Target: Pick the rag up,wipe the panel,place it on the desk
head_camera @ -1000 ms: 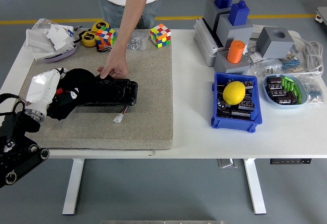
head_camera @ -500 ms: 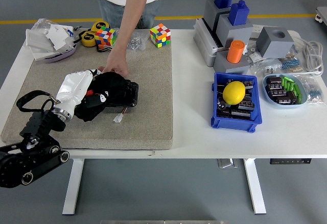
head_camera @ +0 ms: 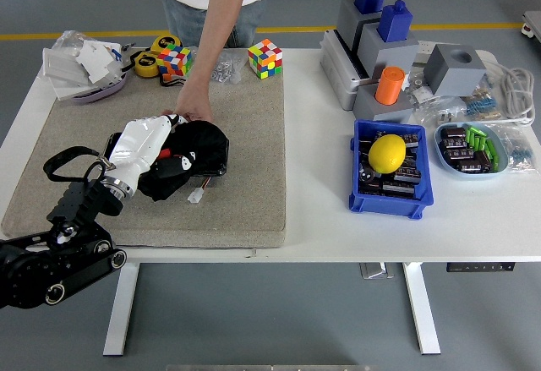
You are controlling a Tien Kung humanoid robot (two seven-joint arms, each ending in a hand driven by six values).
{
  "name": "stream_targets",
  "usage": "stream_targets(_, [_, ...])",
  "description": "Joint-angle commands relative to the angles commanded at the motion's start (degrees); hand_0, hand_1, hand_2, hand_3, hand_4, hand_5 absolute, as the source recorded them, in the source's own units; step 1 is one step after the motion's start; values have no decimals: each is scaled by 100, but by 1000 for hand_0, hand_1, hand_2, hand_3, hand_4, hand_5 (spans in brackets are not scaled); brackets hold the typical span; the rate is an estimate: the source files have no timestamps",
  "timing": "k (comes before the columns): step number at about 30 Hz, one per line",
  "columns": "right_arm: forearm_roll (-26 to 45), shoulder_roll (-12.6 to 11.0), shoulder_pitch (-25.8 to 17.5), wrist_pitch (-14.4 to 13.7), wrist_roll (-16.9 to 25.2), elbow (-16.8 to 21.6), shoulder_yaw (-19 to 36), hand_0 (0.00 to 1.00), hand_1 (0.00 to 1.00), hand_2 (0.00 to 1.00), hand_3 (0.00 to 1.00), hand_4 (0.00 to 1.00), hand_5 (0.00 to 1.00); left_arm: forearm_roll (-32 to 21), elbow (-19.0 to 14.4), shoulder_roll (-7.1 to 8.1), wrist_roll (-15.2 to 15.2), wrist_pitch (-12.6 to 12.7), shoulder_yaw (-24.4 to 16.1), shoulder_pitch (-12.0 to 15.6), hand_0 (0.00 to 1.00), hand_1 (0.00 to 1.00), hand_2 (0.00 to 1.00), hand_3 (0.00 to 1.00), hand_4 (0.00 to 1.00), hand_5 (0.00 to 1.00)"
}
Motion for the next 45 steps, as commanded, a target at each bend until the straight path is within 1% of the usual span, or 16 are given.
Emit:
stream_targets(7, [6, 8, 5, 1, -1, 2, 0, 745, 668, 701, 626, 998, 598, -46, 25, -100, -4, 0, 35, -20, 174, 87, 357, 584, 546, 111])
stream_targets(13, [3, 5, 2, 7, -11, -1, -4, 745, 668, 701, 625, 998, 598, -31, 21, -96, 3, 0, 24, -24, 174, 88, 357, 585, 547, 112])
stream_targets(19, [-6, 5, -5, 3, -10, 3, 15, 745, 668, 701, 626, 998, 598, -32, 118, -8, 6, 0, -72, 7, 175, 87, 358, 584, 549, 113])
stream_targets(23, [-9, 3, -7, 3, -11, -2, 38, 745, 668, 701, 626, 998, 599, -28, 197, 99, 0, 0, -232, 78, 174, 87, 359, 584, 550, 114])
stream_targets(33, [-32, 19, -52, -3, -3, 5, 107, 745, 667, 701, 626, 998, 598, 7, 397, 335, -50, 0, -636, 354, 174, 86, 359, 585, 552, 115])
stream_targets(38, [-51, 23, -72, -3, -6, 7, 143, 745, 667, 701, 626, 998, 598, 12, 507, 417, -72, 0, -792, 511, 174, 86, 359, 585, 552, 115])
stream_targets(41, [-56, 28, -75, -4, -7, 10, 155, 745, 667, 701, 625, 998, 598, 21, 531, 479, -90, 0, -862, 582, 175, 86, 358, 585, 552, 115])
stream_targets(45, [-63, 29, -82, -11, -6, 18, 163, 744, 666, 701, 625, 998, 598, 54, 551, 550, -106, 0, -1064, 712, 174, 86, 359, 585, 553, 115])
